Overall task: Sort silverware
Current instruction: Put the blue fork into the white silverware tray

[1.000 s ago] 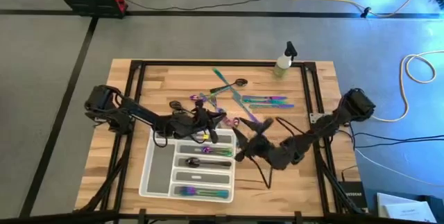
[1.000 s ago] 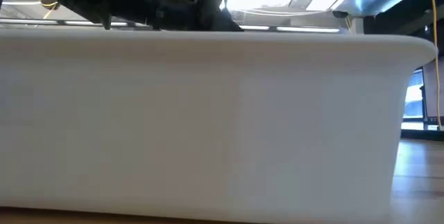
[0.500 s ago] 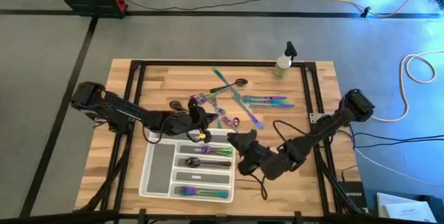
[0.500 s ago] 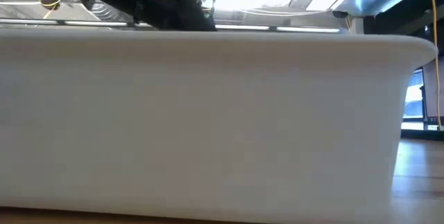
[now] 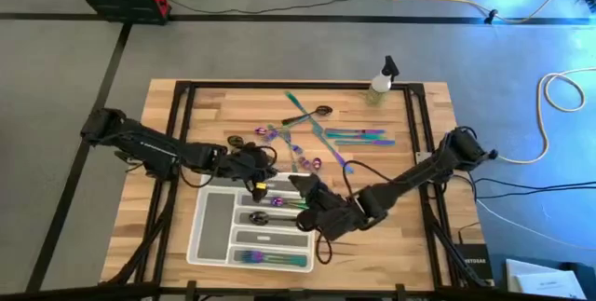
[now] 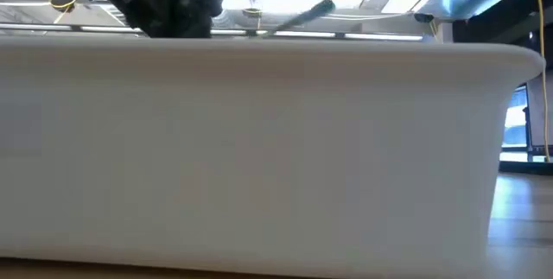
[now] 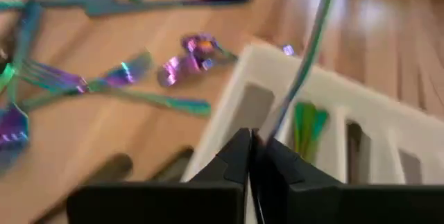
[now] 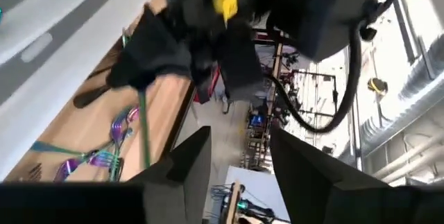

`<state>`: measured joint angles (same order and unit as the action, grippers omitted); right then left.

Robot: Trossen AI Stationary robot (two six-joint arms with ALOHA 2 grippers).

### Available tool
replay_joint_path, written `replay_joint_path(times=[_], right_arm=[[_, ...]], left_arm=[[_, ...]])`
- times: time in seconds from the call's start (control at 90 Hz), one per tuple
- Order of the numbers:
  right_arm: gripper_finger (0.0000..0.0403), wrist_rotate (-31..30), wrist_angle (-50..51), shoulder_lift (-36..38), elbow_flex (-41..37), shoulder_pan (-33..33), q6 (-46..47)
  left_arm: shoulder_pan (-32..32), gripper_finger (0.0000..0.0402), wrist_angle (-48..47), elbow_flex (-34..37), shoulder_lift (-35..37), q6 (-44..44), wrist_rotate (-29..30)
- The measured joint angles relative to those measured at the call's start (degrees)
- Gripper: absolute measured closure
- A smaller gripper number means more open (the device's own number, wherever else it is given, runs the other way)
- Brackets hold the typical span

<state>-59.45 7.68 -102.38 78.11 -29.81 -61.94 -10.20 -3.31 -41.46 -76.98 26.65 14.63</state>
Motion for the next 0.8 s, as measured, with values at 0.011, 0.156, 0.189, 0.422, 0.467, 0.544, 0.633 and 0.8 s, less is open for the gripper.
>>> replay_joint_path(times=[0.011,0.156,0.189,0.422,0.467,0.544,0.633,0.8], right_arm=[[0.0272,0.0,0.0,0.0,0.0,-0.1,0.5],[0.0272,-3.9,1.4,-0.1,0.0,-1.2,7.5],[0.0272,-5.0,2.3,-0.1,0.0,-1.6,9.0],[0.0272,-10.6,11.6,-0.1,-0.1,-4.6,24.8],[0.0272,-10.6,13.8,-0.1,-0.1,-5.1,30.1],[0.0272,-10.2,17.9,-0.1,-0.1,-5.5,39.7],[0.0272,-8.3,23.5,-0.1,-0.1,-5.5,50.3],[0.0272,-5.2,34.7,-0.1,-0.1,-5.4,63.9]], left_arm=[[0.0,0.0401,-0.2,0.0,0.2,0.1,-0.4],[-1.0,0.0401,-2.5,0.0,2.5,1.7,-3.2],[-1.4,0.0401,-2.8,0.0,2.8,1.7,-3.3],[-4.5,0.0401,-4.9,0.0,5.0,2.6,-8.2],[-4.8,0.0401,-5.2,0.0,5.1,3.9,-10.3],[-5.6,0.0401,-4.9,0.0,5.1,7.6,-13.8],[-6.7,0.0401,-5.3,0.0,5.1,11.6,-15.7],[-9.4,0.0401,-7.0,0.0,5.1,22.6,-19.1]])
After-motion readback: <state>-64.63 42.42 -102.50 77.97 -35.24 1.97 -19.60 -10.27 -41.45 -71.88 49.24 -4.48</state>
